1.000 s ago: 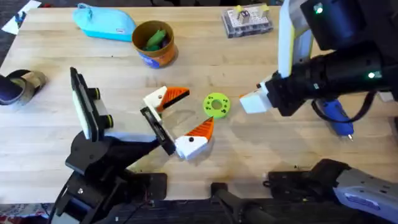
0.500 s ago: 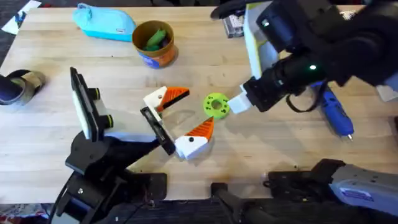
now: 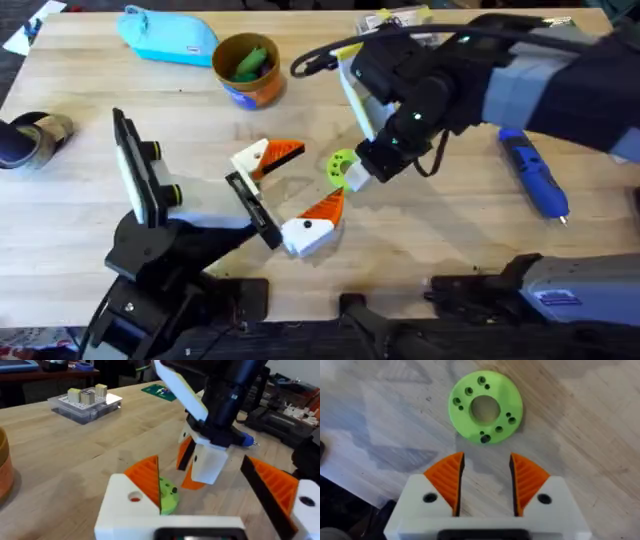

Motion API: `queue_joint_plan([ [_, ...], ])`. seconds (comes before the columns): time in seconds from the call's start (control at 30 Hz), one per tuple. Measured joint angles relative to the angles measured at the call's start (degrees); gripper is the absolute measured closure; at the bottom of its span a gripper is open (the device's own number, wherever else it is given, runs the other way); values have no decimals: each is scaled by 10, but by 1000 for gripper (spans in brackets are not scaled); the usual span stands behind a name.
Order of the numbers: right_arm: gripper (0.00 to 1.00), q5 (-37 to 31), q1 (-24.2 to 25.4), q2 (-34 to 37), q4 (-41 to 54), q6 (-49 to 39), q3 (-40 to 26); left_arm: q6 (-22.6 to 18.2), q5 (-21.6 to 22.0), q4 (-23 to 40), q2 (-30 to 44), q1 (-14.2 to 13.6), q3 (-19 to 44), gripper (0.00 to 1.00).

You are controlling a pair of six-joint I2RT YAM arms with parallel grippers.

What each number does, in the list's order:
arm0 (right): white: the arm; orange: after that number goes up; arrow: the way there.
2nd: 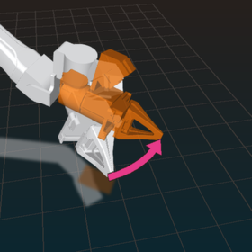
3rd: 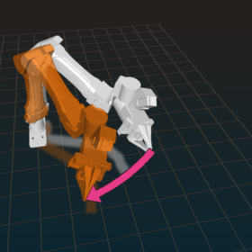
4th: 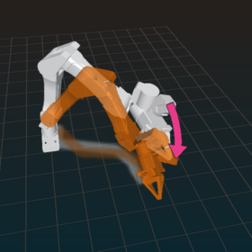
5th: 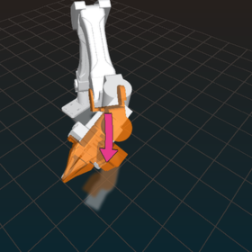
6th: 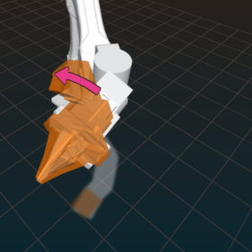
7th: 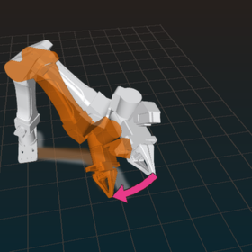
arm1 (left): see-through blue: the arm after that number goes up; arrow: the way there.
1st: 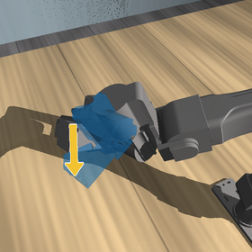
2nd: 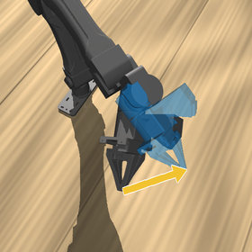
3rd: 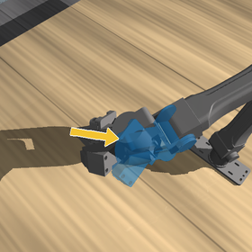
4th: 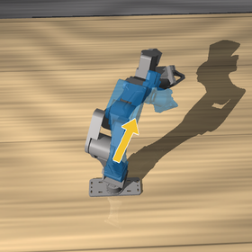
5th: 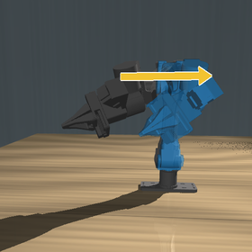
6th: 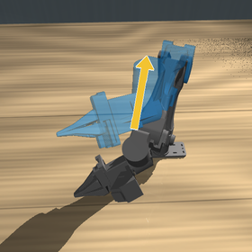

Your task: Pick up the gripper from the table and insert it into the empty holder that is missing its gripper. Then pick up a screw, insert it into the mounting hole, and use the screwdriver to tighten it. Finally, clean up the table by picking up the vegetable and placing it into the bucket.

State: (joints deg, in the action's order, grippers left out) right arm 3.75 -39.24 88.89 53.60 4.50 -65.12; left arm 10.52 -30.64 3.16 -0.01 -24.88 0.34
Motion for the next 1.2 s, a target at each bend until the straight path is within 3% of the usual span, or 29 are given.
queue_joint_plan([
  [0.27,486,-16,-22,39,-17,0,1,0,0,0,0,0,0,14],
  [0.5,705,-24,-34,44,-40,0,1,0,0,0,0,0,0,14],
  [0.8,758,-31,-35,67,-41,0,1,0,0,0,0,0,0,14],
  [0.97,980,-38,-35,76,-43,0,1,0,0,0,0,0,0,13],
  [1.2,994,-68,-35,76,-41,14,1,0,0,0,0,0,0,14],
])
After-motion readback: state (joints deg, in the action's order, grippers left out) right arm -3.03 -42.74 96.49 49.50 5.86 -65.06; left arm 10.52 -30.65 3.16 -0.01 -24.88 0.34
